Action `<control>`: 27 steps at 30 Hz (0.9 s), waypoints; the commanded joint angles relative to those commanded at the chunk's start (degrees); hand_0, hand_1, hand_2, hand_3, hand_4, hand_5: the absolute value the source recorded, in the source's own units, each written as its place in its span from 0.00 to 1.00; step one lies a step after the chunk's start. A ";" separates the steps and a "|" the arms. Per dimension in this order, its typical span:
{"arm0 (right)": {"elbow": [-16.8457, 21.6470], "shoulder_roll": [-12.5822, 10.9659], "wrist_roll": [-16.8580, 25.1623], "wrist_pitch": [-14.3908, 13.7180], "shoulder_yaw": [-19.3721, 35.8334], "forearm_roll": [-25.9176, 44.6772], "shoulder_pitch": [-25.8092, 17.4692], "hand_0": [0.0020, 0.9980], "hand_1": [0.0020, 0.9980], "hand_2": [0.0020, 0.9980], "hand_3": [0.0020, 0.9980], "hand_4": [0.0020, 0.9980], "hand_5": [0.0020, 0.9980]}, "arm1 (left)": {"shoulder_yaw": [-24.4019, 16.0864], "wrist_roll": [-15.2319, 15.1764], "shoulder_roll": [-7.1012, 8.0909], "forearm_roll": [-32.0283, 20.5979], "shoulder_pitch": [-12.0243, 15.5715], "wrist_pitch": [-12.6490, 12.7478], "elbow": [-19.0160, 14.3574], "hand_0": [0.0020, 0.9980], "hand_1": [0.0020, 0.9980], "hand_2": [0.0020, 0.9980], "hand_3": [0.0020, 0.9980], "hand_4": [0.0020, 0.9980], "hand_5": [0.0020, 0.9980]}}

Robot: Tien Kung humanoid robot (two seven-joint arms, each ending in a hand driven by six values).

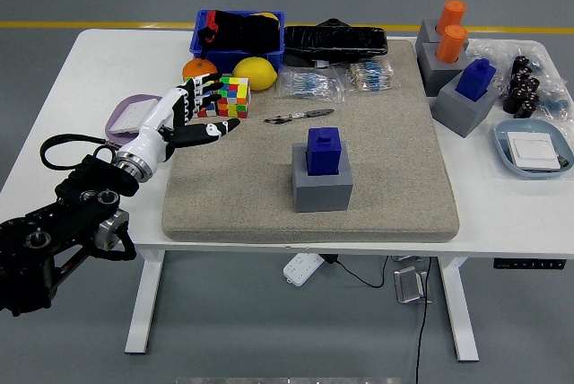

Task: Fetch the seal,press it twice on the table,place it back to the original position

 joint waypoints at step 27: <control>0.00 0.42 0.13 0.02 -0.57 0.96 -0.26 0.89 0.75 0.73 0.73 0.83 0.52 | 8.59 -0.82 -8.17 -1.90 -3.57 0.40 -0.94 0.94 0.88 0.89 0.90 0.87 0.07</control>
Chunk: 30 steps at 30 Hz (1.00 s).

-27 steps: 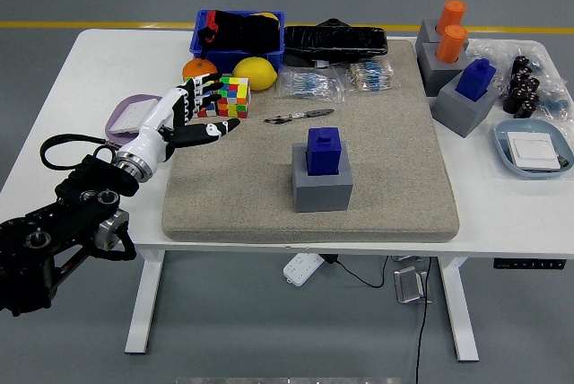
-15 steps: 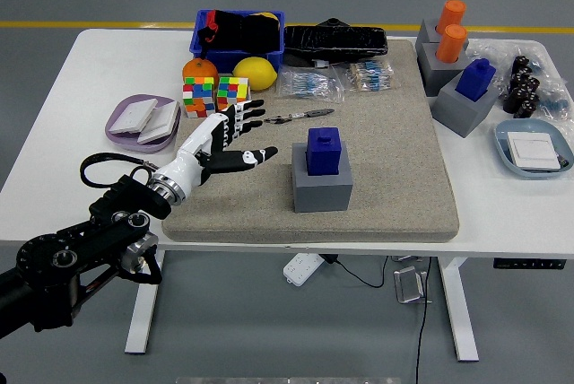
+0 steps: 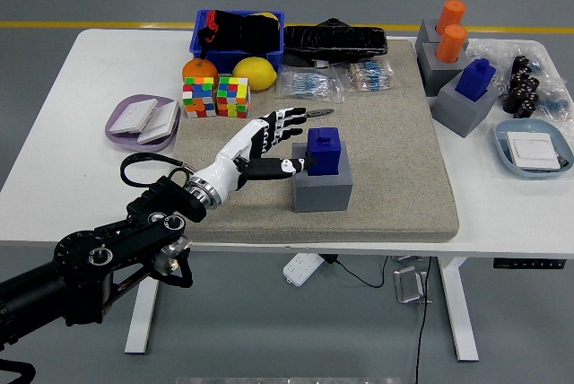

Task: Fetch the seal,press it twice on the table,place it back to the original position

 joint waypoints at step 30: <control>0.00 0.00 -0.17 0.00 -0.29 0.26 -0.20 0.89 0.75 0.73 0.74 0.83 0.52 | 1.58 -0.53 -3.38 2.00 -0.36 1.45 1.45 0.94 0.87 0.88 0.90 0.91 0.00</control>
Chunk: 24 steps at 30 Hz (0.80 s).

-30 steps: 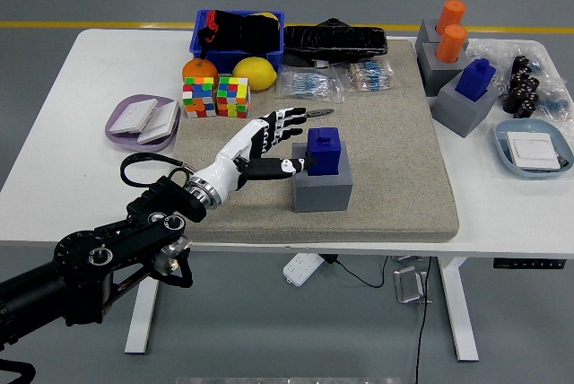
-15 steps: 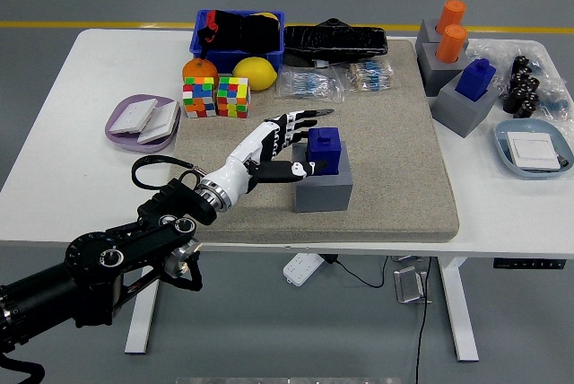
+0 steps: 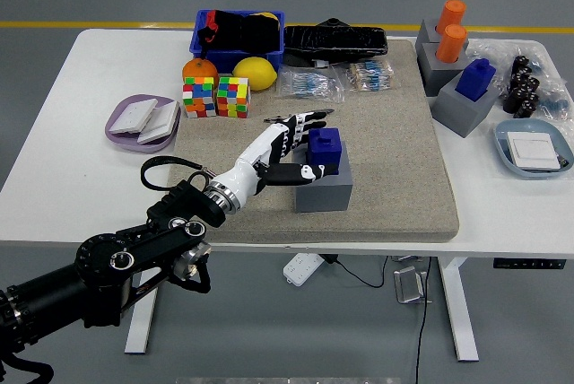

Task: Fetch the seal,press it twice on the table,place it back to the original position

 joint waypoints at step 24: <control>0.00 0.08 0.01 0.03 -0.08 -0.06 -0.02 0.89 0.75 0.73 0.74 0.83 0.52 | 0.09 -0.66 -1.88 2.12 0.17 2.63 0.98 0.92 0.83 0.83 0.90 0.86 0.00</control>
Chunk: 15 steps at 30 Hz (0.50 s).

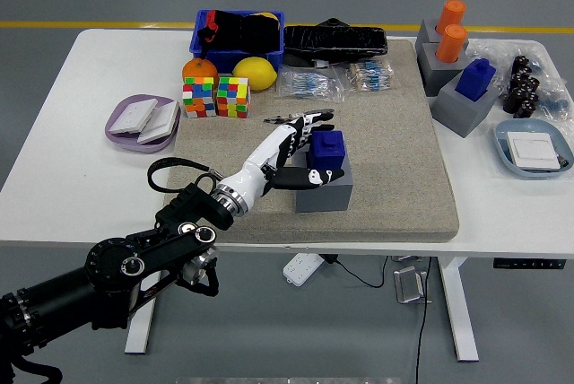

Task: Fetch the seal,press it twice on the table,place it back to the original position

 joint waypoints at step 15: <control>0.00 -0.38 0.05 0.00 -0.71 0.10 0.14 0.89 0.75 0.73 0.74 0.83 0.52 | 0.07 0.91 -0.57 2.23 -0.08 3.01 1.00 0.88 0.80 0.80 0.88 0.72 0.00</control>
